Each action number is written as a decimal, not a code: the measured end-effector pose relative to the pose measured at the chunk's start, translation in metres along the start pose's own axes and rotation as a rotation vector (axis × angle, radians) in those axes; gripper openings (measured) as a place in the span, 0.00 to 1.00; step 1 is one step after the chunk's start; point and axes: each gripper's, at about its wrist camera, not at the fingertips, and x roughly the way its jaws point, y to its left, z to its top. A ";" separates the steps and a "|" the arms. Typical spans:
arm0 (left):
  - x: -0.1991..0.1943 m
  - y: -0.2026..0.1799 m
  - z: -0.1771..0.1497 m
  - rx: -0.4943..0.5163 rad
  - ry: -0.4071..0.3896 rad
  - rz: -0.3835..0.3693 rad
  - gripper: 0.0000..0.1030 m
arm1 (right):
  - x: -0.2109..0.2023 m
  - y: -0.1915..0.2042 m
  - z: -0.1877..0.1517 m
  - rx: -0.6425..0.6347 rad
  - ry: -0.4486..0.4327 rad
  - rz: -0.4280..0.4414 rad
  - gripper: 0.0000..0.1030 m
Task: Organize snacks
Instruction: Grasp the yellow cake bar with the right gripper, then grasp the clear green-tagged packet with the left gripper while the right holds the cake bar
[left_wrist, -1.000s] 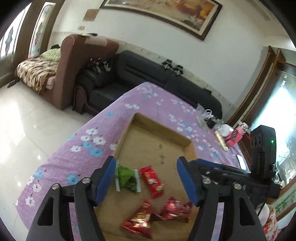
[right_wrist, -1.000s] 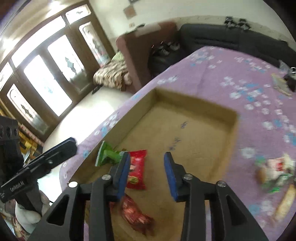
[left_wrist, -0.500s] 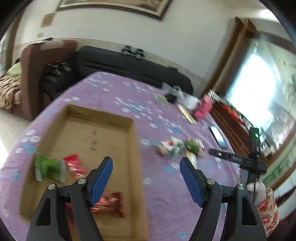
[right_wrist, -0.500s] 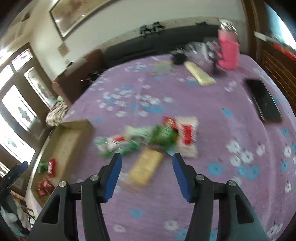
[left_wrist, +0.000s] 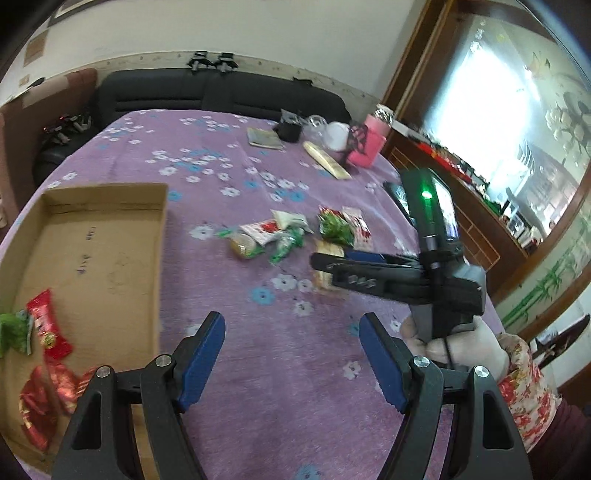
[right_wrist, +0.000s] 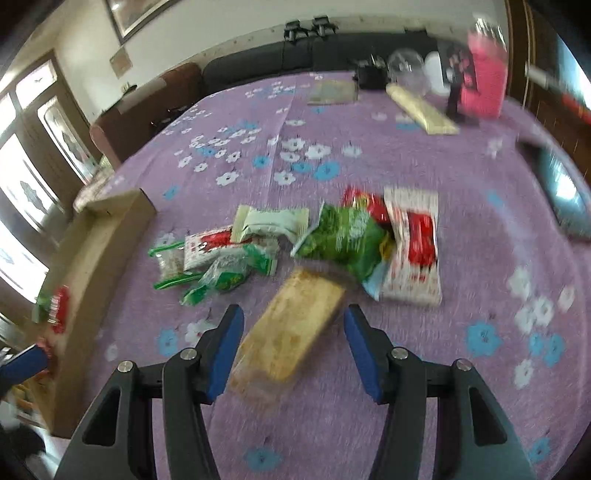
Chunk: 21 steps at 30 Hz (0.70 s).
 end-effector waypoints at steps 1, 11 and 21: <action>0.005 -0.004 0.002 0.013 0.007 -0.002 0.76 | 0.000 0.002 -0.001 -0.024 -0.005 -0.021 0.44; 0.063 -0.038 0.040 0.228 0.051 0.059 0.76 | -0.019 -0.049 -0.017 0.071 -0.009 -0.010 0.31; 0.148 -0.031 0.061 0.326 0.210 0.140 0.22 | -0.019 -0.057 -0.017 0.097 -0.027 0.043 0.31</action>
